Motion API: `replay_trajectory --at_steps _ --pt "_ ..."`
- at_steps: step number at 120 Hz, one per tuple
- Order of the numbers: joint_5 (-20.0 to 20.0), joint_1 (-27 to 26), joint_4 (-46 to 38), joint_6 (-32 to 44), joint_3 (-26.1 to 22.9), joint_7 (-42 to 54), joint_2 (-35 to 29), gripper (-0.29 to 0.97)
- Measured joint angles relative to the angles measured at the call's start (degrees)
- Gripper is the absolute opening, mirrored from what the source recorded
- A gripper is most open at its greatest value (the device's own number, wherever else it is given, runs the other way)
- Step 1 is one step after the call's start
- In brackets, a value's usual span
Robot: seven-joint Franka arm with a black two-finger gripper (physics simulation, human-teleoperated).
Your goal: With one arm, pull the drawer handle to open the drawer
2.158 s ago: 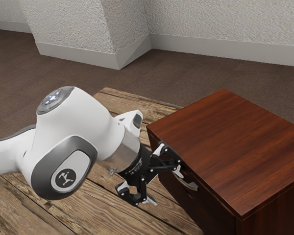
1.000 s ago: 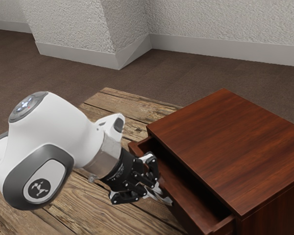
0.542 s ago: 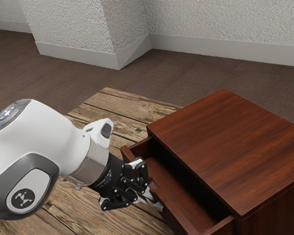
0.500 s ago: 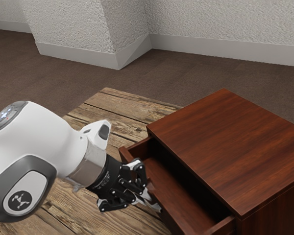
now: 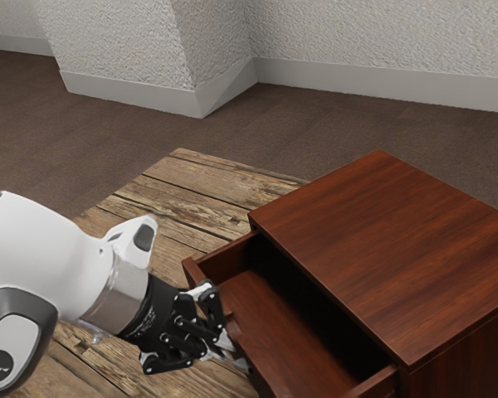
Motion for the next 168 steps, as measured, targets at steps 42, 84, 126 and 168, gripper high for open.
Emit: replay_trajectory --at_steps 42,84,126,168 --pt "0.19 -0.07 -3.53 -0.29 0.46 -0.35 -4.27 -0.1" --pt "0.14 -0.74 -5.2 -0.67 0.95 -0.51 -7.35 -0.11" --pt "0.18 -0.77 -7.34 -1.64 1.69 -0.64 -10.59 -0.1" --pt "0.09 -0.78 -8.81 -2.75 1.75 -0.7 -13.57 -0.11"
